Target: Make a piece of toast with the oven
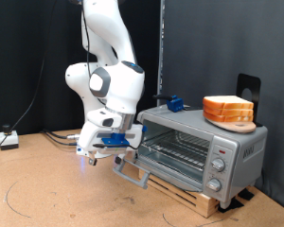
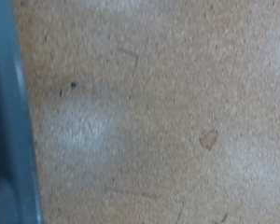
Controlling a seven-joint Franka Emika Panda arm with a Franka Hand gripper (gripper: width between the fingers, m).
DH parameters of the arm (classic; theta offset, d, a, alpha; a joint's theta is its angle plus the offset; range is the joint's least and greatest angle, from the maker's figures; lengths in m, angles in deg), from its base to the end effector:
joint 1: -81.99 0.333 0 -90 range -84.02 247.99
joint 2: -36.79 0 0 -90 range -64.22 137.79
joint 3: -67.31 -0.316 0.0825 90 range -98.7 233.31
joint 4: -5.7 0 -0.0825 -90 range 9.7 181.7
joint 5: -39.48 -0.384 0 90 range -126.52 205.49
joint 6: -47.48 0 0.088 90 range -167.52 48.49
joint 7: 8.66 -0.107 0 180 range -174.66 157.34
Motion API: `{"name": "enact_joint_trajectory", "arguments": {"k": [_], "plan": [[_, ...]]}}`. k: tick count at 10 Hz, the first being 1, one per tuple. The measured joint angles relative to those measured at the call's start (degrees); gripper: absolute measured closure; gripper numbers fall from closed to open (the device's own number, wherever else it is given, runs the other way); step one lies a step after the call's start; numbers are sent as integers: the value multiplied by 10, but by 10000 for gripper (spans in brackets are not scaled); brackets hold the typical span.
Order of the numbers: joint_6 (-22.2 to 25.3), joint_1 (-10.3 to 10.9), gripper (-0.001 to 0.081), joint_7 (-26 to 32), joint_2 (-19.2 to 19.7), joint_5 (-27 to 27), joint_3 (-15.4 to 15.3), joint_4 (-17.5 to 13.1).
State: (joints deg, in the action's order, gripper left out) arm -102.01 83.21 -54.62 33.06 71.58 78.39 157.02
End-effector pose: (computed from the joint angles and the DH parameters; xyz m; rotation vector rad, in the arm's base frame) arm 0.4217 -0.0607 0.2676 2.7965 -0.7036 0.1713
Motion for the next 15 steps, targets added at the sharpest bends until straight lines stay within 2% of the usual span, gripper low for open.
{"name": "enact_joint_trajectory", "arguments": {"k": [5, 12, 15], "plan": [[-18, 1, 2, -9, 71, -31, -11, -54], [-20, -2, 2, -11, 145, -39, -4, -84], [-23, -6, 2, -11, 161, -41, 2, -84]]}}
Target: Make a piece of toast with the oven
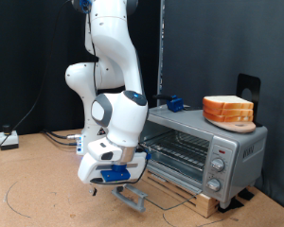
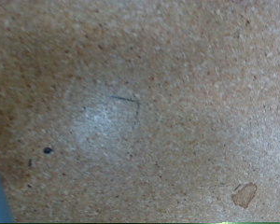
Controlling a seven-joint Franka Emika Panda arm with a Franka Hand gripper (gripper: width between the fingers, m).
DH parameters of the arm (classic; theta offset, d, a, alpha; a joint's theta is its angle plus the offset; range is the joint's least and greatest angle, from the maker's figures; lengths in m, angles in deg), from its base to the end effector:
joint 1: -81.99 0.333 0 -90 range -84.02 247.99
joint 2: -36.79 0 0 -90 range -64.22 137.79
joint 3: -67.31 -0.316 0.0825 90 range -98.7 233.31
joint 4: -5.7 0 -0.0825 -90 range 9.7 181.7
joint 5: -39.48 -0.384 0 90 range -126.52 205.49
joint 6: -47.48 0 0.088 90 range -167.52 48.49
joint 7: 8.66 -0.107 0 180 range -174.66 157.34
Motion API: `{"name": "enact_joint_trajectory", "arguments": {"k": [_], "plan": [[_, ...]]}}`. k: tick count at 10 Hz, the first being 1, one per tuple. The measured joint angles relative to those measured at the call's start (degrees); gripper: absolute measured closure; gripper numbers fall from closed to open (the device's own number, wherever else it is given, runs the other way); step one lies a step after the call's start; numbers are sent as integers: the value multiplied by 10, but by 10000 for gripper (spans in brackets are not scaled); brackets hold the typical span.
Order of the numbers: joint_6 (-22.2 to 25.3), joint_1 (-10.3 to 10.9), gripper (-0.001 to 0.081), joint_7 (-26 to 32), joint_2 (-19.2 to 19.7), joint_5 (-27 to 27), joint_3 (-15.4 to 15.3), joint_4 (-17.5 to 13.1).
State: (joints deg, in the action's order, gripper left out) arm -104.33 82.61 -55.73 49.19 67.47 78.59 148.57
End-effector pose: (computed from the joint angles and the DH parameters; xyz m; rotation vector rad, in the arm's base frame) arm 0.4567 -0.0767 0.1977 2.7628 -0.8011 0.0296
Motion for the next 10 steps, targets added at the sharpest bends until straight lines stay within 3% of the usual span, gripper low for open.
{"name": "enact_joint_trajectory", "arguments": {"k": [2, 4, 5, 7, 8, 9, 10], "plan": [[0, -2, 2, -9, 0, 22, 17, 1], [-4, -2, 2, -53, -1, 91, 50, 1], [-12, -4, 2, -53, -4, 99, 60, 1], [-7, -26, 2, 48, -23, 12, 46, 7], [-7, -24, 2, 36, -22, 22, 46, 7], [-16, -28, 2, 75, -25, -18, 38, 10], [-17, -37, 2, 169, -40, -115, 18, 16]]}}
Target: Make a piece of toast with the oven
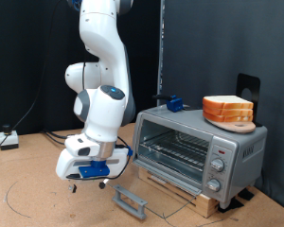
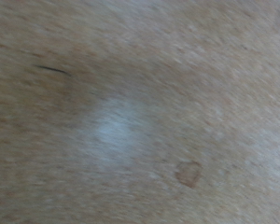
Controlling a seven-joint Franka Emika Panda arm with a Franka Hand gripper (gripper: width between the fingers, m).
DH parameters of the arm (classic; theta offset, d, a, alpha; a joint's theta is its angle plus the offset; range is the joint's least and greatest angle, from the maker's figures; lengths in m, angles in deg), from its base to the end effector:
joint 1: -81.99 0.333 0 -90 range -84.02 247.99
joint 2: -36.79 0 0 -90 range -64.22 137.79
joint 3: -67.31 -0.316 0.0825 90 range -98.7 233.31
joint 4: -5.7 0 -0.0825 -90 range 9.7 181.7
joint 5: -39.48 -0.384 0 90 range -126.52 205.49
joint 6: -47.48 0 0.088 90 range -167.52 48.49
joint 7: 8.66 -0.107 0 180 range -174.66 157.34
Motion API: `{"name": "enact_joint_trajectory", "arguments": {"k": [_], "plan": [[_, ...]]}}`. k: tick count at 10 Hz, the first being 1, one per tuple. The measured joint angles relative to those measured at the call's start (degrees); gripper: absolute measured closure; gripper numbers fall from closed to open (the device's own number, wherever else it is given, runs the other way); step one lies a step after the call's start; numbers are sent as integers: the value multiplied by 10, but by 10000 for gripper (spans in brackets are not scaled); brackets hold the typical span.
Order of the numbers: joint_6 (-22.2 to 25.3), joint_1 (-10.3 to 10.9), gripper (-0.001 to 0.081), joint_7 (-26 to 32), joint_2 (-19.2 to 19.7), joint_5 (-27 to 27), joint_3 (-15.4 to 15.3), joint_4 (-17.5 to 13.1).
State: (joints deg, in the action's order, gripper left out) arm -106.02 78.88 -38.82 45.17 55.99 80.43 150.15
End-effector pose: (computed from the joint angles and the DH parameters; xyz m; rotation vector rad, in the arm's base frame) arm 0.4482 -0.1239 0.2246 2.8690 -0.8087 0.0462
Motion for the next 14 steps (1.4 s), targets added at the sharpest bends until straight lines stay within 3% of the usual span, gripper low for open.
{"name": "enact_joint_trajectory", "arguments": {"k": [2, 3, 5, 6, 8, 11, 14], "plan": [[56, -17, 2, 201, -43, -211, -32, 1], [101, -17, 2, 259, -64, -268, -34, -3], [189, -17, 2, 303, -106, -319, -33, -13], [210, -17, 2, 308, -125, -325, -32, -9], [224, -17, 2, 320, -123, -344, -32, -10], [347, -17, 2, 397, -164, -474, -24, -20], [458, -17, 2, 413, -218, -496, -16, -26]]}}
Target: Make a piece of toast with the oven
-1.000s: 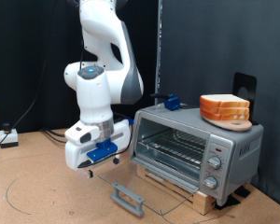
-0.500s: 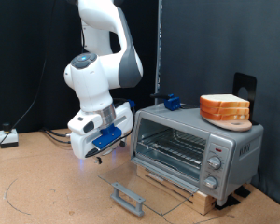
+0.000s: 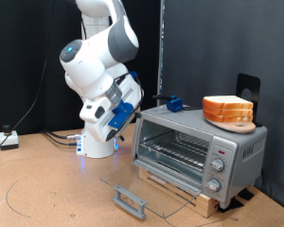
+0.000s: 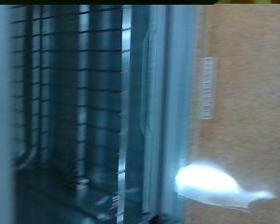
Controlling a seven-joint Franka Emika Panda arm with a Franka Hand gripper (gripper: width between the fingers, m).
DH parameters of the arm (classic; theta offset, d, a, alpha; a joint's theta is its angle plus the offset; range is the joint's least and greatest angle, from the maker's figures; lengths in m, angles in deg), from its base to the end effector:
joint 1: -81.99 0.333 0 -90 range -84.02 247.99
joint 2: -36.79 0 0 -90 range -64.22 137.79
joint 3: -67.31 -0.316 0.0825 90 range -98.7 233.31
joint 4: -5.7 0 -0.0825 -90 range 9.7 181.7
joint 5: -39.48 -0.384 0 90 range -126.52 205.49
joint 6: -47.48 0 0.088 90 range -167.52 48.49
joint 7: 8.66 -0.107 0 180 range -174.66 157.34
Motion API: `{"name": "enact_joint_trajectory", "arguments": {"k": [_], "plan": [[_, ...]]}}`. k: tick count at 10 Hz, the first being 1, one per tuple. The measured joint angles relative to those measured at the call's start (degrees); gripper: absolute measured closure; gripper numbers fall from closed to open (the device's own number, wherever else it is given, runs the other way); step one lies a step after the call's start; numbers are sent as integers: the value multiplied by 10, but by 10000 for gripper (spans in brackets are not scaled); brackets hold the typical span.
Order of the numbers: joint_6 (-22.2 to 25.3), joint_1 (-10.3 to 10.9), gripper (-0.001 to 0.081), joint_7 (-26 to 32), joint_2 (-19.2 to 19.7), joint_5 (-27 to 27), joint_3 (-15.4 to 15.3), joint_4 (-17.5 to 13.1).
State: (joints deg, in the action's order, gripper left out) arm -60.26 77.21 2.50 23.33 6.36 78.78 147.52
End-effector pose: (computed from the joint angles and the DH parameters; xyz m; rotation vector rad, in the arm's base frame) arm 0.4064 -0.0749 0.3643 -2.4612 0.4484 0.2854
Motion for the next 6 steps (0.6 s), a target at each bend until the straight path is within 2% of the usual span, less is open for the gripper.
{"name": "enact_joint_trajectory", "arguments": {"k": [2, 3, 4, 6], "plan": [[36, 0, 2, 0, -34, 3, -1, 3], [35, 0, 2, 0, -33, 2, -1, 3], [36, 3, 2, 24, -34, -13, -1, 3], [75, 21, 2, 117, -52, -57, -1, 0]]}}
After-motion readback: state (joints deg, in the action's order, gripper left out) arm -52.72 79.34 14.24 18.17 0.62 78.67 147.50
